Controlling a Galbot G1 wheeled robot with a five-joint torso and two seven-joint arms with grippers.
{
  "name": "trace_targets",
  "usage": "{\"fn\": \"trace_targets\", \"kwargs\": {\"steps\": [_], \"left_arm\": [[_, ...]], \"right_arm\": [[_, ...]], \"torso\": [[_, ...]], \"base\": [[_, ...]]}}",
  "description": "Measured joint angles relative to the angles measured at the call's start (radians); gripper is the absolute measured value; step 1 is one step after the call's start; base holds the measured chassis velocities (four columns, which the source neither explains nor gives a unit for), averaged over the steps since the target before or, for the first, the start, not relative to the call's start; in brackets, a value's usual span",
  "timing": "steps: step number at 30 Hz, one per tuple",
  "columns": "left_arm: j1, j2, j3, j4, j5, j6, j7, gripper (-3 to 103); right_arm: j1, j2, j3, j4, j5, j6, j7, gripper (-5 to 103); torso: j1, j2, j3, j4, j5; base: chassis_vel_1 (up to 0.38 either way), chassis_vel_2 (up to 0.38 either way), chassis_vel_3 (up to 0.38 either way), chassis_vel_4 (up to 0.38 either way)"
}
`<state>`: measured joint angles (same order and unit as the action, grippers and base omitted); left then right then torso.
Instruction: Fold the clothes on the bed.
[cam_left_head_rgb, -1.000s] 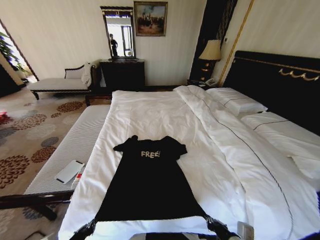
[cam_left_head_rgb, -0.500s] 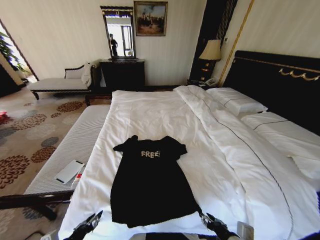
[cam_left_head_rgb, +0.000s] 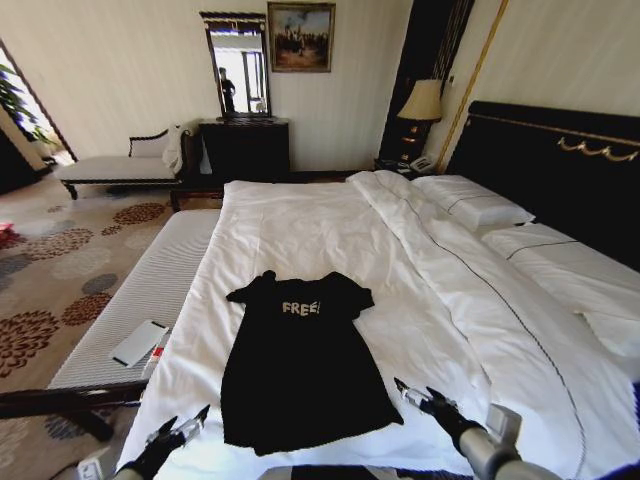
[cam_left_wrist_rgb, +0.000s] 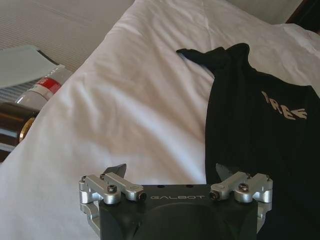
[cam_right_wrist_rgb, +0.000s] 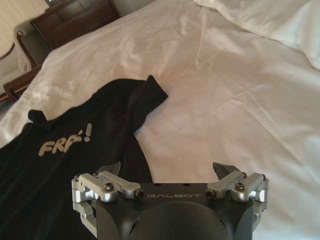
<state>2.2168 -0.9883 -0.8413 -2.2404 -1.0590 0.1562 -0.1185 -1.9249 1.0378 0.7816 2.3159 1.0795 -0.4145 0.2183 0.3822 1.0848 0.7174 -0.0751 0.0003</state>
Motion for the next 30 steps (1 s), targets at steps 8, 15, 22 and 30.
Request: {"fn": "trace_targets", "kwargs": {"steps": [8,15,22,30], "left_arm": [[-0.1,0.0,-0.04,-0.031,-0.002,0.027,-0.024,100],[-0.216,0.028,0.01,-0.037,0.063,0.044,-0.05,100],[-0.248,0.064,0.083,-0.049,0.132,0.045,-0.069,100],[-0.254,0.072,0.121,-0.053,0.157,0.046,-0.082,100]], "right_arm": [[0.216,-0.121,-0.052,-0.104,0.226,-0.014,-0.024,100],[0.468,-0.189,-0.166,-0.276,0.358,-0.089,0.011,100],[0.674,-0.194,-0.268,-0.447,0.426,-0.124,0.019,100],[0.827,-0.183,-0.33,-0.646,0.422,-0.128,-0.016,100]], "torso": [[0.0,0.0,0.0,-0.0001,-0.0002],[0.0,0.0,0.0,-0.0001,-0.0002],[0.0,0.0,0.0,-0.0001,-0.0001],[0.0,0.0,0.0,-0.0003,-0.0001]], "base": [[0.0,0.0,0.0,0.0],[0.0,0.0,0.0,0.0],[0.0,0.0,0.0,0.0],[0.0,0.0,0.0,0.0]]}}
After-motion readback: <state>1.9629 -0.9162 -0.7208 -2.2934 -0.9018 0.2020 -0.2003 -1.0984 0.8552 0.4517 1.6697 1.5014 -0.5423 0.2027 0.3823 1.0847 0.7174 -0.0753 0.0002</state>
